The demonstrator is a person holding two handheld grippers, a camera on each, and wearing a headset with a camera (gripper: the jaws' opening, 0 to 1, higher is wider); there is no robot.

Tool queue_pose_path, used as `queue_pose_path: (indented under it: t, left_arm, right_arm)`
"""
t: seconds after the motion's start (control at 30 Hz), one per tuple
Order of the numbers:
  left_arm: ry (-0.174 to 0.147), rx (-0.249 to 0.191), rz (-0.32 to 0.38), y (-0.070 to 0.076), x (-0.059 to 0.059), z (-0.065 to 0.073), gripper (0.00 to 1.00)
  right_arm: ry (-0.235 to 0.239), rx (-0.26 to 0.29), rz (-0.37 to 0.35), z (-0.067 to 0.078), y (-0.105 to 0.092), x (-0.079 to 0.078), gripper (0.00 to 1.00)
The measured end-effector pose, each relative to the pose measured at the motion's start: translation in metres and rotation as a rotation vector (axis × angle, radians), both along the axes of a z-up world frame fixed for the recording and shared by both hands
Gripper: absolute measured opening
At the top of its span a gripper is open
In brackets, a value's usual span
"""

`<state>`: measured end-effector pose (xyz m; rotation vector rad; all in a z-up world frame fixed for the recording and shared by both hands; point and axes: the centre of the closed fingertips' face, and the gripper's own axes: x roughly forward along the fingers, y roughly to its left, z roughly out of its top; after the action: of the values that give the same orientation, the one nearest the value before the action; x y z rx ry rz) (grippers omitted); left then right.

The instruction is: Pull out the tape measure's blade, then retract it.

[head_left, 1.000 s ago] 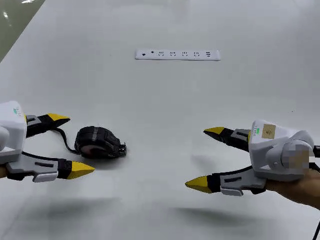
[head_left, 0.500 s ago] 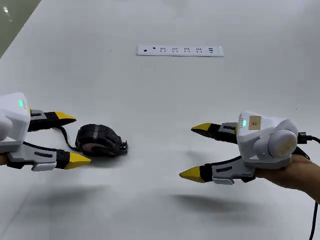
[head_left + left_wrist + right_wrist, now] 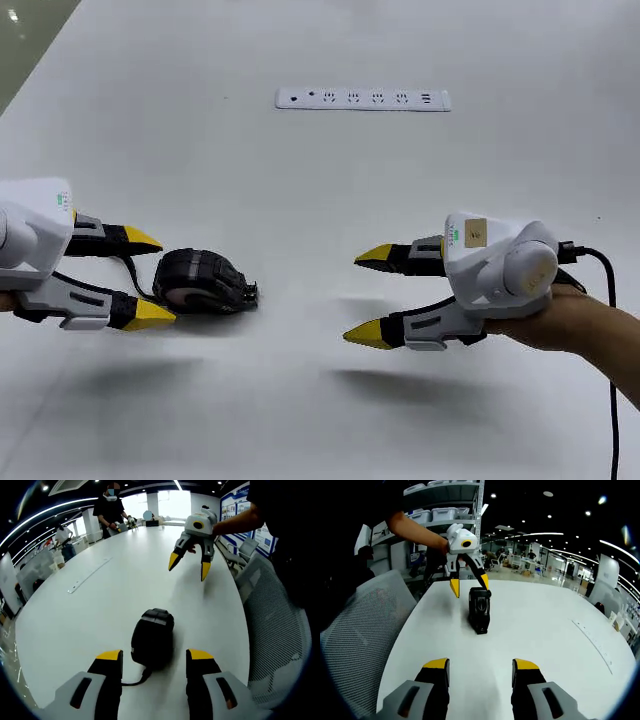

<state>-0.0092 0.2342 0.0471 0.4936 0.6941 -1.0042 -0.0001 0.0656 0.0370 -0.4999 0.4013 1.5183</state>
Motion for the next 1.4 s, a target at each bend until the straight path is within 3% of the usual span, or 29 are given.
queue_pose_path:
  t: [0.37,1.03,1.2,1.4]
  left_arm:
    - [0.059,0.046,-0.082,0.0,0.0,-0.008,0.37]
    - [0.103,0.088,-0.169,0.0,0.008,-0.013,0.26]
    - [0.12,0.084,-0.168,-0.001,0.007,-0.015,0.24]
    - [0.118,0.079,-0.153,-0.001,0.008,-0.016,0.24]
  right_arm:
    - [-0.005,-0.018,0.085,-0.003,0.023,0.003,0.41]
    - [0.011,-0.04,0.187,-0.015,0.071,0.005,0.33]
    - [0.016,-0.049,0.2,-0.02,0.079,0.006,0.3]
    - [0.03,-0.059,0.201,-0.027,0.091,0.006,0.28]
